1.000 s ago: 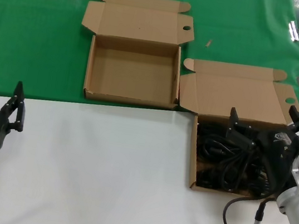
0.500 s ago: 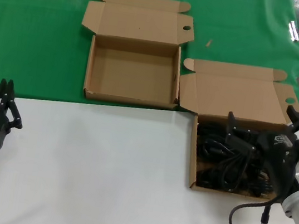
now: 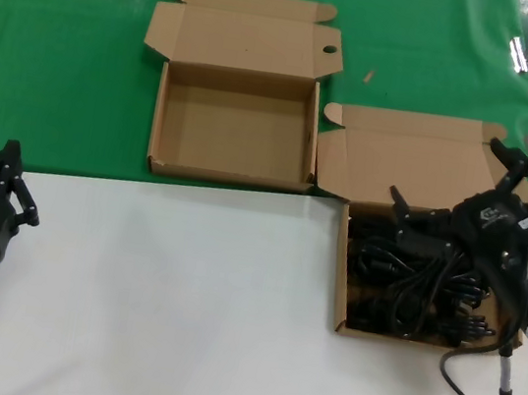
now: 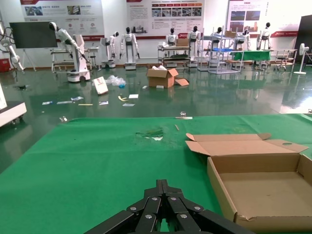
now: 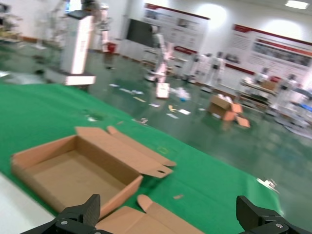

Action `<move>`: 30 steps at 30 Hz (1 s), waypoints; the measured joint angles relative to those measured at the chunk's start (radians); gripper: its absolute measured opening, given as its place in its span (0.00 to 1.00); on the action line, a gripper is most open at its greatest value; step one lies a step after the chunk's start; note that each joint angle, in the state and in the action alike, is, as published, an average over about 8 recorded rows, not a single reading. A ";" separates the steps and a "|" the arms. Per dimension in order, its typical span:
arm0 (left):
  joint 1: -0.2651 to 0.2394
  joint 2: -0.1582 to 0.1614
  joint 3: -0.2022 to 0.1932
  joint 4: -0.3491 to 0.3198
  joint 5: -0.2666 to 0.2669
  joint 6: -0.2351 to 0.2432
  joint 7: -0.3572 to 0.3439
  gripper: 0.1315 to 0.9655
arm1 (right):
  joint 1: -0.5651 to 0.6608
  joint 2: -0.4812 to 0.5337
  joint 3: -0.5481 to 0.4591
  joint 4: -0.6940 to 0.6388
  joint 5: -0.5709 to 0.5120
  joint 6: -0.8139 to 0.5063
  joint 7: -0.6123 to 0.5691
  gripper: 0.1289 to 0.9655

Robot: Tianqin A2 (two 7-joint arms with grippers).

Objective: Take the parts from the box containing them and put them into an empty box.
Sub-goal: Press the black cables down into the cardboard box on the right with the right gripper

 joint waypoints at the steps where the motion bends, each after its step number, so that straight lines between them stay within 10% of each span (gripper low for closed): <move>1: 0.000 0.000 0.000 0.000 0.000 0.000 0.000 0.01 | 0.009 0.011 -0.005 -0.004 -0.001 -0.015 -0.006 1.00; 30: 0.000 0.000 0.000 0.000 0.000 0.000 0.000 0.01 | 0.431 0.227 -0.184 -0.233 0.004 -0.611 -0.382 1.00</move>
